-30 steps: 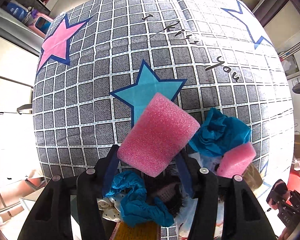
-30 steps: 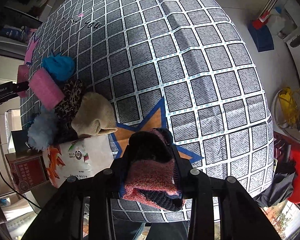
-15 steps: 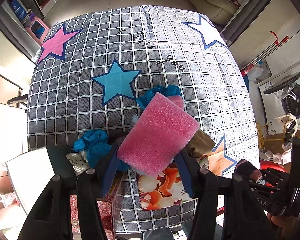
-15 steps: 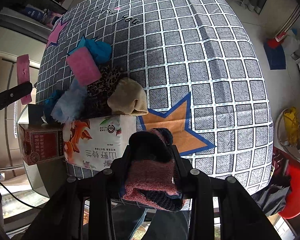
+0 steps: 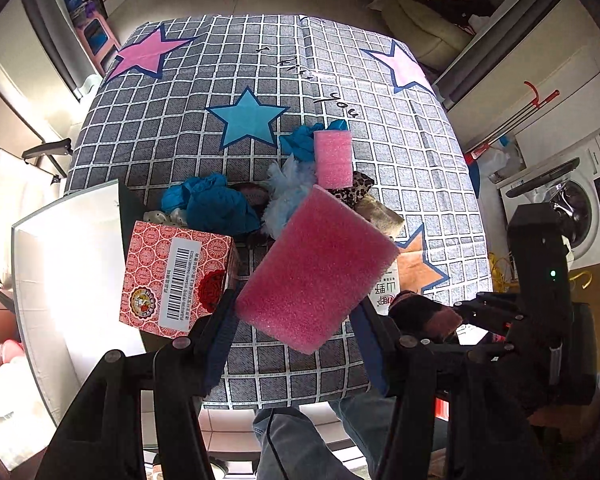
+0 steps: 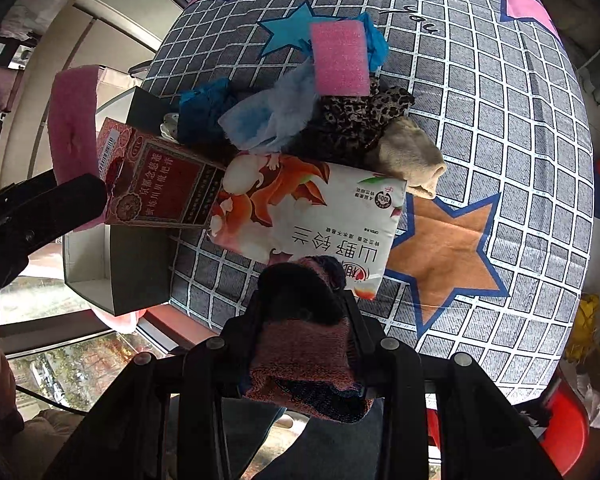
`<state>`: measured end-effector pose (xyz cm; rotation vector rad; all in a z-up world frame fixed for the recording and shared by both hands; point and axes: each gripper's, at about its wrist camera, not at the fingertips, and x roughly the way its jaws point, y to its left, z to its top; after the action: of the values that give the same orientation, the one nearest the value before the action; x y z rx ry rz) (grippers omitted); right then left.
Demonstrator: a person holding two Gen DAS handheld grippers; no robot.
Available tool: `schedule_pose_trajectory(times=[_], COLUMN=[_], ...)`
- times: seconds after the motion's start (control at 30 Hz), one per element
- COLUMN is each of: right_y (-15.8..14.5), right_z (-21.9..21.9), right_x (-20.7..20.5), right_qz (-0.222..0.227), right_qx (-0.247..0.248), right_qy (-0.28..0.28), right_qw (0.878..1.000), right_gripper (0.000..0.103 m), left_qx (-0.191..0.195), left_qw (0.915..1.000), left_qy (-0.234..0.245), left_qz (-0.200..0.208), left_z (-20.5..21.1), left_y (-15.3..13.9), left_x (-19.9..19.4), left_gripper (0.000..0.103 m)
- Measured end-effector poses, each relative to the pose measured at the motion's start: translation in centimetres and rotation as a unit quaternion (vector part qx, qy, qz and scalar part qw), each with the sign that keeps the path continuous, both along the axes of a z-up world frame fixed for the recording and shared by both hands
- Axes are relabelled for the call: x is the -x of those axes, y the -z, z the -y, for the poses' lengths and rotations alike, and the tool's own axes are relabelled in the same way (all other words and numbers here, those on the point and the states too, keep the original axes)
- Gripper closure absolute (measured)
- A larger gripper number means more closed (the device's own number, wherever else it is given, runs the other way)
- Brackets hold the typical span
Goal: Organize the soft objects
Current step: 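Carry the sponge and sock with both tools over the white box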
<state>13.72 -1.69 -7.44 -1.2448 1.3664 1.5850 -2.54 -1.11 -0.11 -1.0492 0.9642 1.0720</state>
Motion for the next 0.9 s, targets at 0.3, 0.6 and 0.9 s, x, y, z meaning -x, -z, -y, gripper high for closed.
schedule_pose_trajectory(times=[0.3,0.6,0.9], right_y=[-0.7,-2.3,-3.3], right_z=[0.7,1.4,1.0], right_x=[8.0,14.4,19.9], right_qz=[-0.011,-0.025,-0.034], right_qx=[-0.007,-0.027,-0.046], right_qy=[-0.123,-0.203,-0.255], right_qw=[0.992,0.979,0.965], right_gripper=[0.065,0.065,0.065], left_qx=[-0.005,-0.001,0.018], left_qw=[0.9936,0.9777,0.9648], left_qy=[-0.113,-0.203,-0.25], left_qz=[-0.009,-0.053,-0.08], left_z=[3.6,6.6,8.5], left_y=[-0.2,0.9,3.0], left_x=[7.8,14.7,18.6], left_gripper=[0.043,0.044,0.043])
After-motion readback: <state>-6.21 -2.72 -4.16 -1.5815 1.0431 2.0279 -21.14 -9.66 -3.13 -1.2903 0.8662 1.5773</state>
